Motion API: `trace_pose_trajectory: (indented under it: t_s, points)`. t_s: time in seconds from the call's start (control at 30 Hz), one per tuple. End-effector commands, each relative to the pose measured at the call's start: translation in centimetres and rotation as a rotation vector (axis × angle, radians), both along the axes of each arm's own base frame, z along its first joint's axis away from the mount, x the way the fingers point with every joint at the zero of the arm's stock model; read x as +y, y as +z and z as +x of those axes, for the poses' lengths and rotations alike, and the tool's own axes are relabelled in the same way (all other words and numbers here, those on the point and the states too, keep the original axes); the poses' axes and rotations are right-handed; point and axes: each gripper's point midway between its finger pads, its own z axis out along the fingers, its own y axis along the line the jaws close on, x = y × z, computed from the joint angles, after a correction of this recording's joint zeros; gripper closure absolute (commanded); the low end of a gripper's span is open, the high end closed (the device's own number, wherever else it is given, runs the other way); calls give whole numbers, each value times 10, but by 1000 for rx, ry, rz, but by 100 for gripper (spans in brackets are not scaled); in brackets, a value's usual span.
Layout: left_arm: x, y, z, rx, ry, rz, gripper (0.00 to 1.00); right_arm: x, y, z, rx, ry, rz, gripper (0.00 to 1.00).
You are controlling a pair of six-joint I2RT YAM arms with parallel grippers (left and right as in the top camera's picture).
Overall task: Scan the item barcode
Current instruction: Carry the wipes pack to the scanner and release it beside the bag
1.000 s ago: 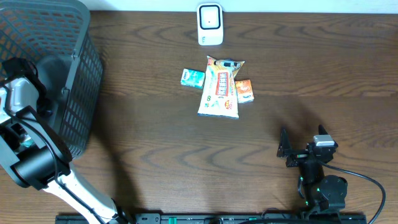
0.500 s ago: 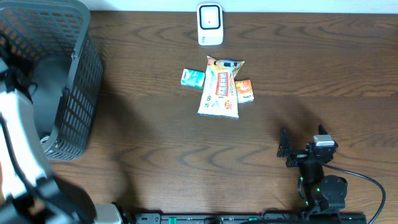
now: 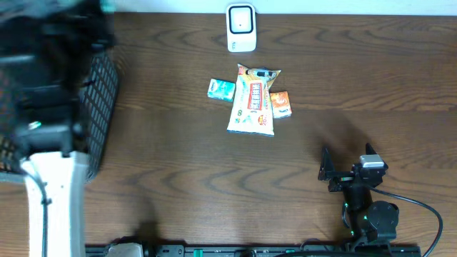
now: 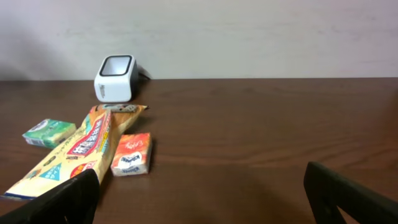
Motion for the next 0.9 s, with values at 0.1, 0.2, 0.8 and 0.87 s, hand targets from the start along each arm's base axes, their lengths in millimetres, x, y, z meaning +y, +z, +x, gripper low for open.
trace_pose_trajectory:
  t_s: [0.1,0.2,0.8,0.87]
  points:
    - [-81,-67,33,123,-147,197,93,-3,-2,0,5,-14,-2,1]
    - [-109,-113,37,248,-212,220,93,-3,-2,0,5,-14,-2,1]
    - [-167,-319,-5,877,-393,369,92,-3,-2,0,5,-14,-2,1]
    - [-172,-324,-7,888,-404,378,92,-3,-2,0,5,-14,-2,1]
